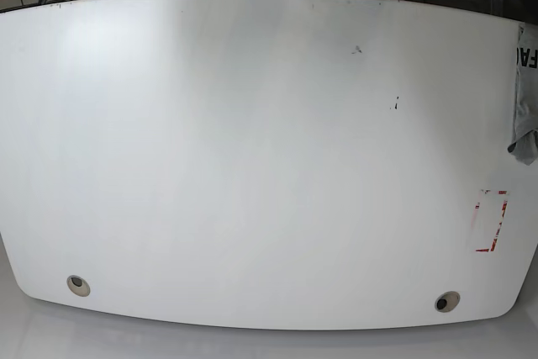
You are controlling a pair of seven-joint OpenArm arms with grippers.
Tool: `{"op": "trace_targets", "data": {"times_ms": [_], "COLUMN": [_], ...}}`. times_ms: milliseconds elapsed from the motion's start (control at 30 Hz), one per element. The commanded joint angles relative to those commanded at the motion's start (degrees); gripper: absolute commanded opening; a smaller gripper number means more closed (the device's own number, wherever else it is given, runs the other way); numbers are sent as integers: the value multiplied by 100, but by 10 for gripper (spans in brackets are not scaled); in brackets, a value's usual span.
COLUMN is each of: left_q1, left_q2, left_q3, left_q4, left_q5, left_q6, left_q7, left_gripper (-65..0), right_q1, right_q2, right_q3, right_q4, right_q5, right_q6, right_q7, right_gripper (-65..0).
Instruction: Fold the T-shirt properly
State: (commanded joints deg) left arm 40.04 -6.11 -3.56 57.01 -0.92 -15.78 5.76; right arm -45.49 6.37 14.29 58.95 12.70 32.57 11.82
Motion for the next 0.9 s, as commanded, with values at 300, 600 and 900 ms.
{"op": "trace_targets", "data": {"times_ms": [300,600,900], "left_q1": [-1266,-2637,-3121], "left_q2": [0,-35,-70], "left_q3": [0,0,0], "left_q4": [-1952,-4229,-4624], "left_q5": [9,26,35], "left_q6": [0,18,721], "left_q7": [-141,-457,-448], "left_gripper": [-292,-289,-289], "right_q1": [1116,1952,2892], "right_q2": [158,132,26], "right_q3": [-369,-431,-440], "right_q4": [-1749,-2716,-4000], "right_q5": [-202,-1152,-1749], "right_q6": [-255,-826,-1231], "right_q7": [44,9,0], "right_gripper": [-550,-549,-542]}}
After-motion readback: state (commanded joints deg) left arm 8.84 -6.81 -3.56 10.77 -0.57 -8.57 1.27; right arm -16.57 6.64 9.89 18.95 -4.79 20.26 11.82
